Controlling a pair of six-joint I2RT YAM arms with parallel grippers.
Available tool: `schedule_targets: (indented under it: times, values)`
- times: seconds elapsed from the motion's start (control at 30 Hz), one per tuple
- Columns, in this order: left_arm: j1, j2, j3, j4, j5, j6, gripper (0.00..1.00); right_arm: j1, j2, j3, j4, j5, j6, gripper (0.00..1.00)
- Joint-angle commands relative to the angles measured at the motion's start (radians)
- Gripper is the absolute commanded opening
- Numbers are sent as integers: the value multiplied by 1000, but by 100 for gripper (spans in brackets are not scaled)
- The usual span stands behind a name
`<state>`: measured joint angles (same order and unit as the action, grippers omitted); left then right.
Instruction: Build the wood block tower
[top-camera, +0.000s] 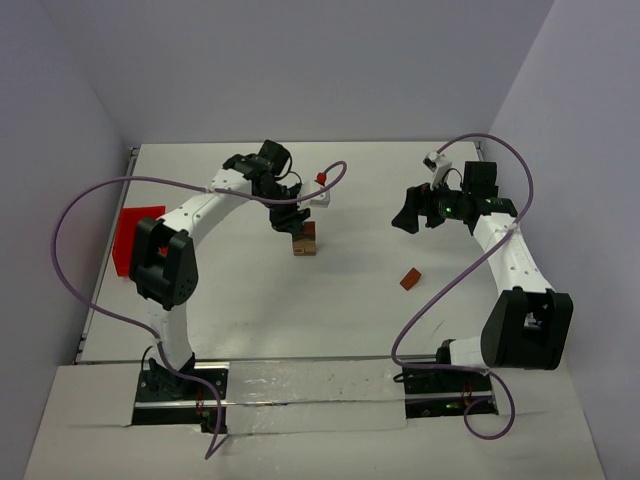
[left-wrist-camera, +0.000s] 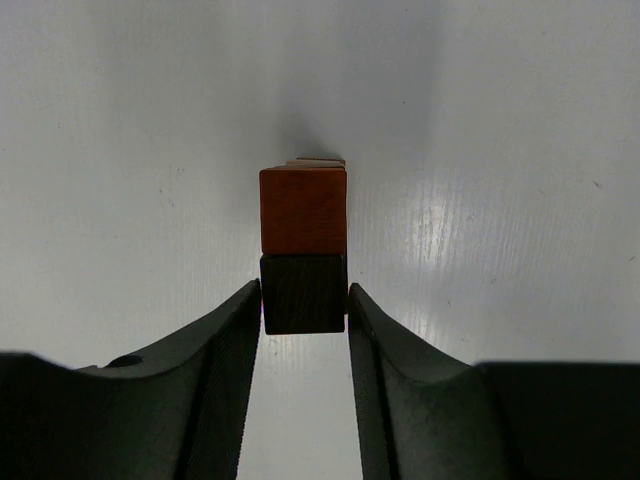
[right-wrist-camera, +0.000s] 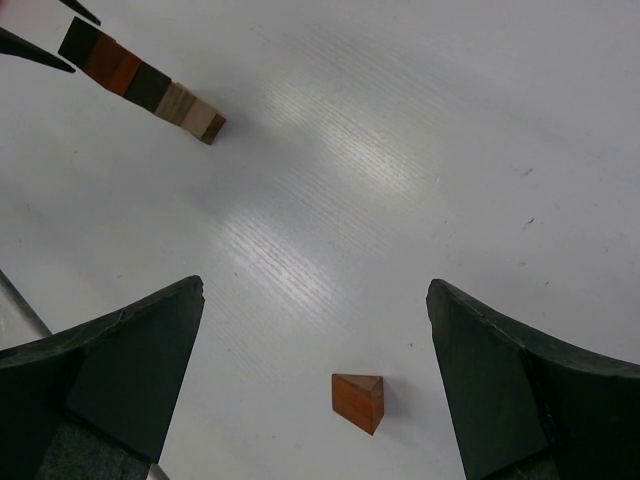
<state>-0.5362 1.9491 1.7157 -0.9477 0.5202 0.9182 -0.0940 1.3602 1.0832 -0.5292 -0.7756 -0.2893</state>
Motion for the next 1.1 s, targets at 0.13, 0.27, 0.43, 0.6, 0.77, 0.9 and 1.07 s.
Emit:
schedule_targets:
  times: [0.13,0.27,0.43,0.6,0.77,0.9,1.07]
  values:
    - [-9,2,44,-12,12,-3,67,10,2,46,-3,-2,-11,100]
    - [-8,-12,70,-36,14,5,89,11,2,44,-3,0,-13,100]
    - [-2,-76,118,-77,55,11,99,11,-7,34,-7,10,-22,100]
    - [17,-179,126,-107,98,1,99,10,-26,15,-26,51,-68,100]
    - [51,-310,50,-98,165,-28,99,11,-50,4,-103,103,-253,100]
    - [82,-416,-64,-93,230,-36,99,11,-10,32,-283,148,-554,100]
    - [88,-455,-134,-113,258,-28,99,28,92,142,-527,226,-948,100]
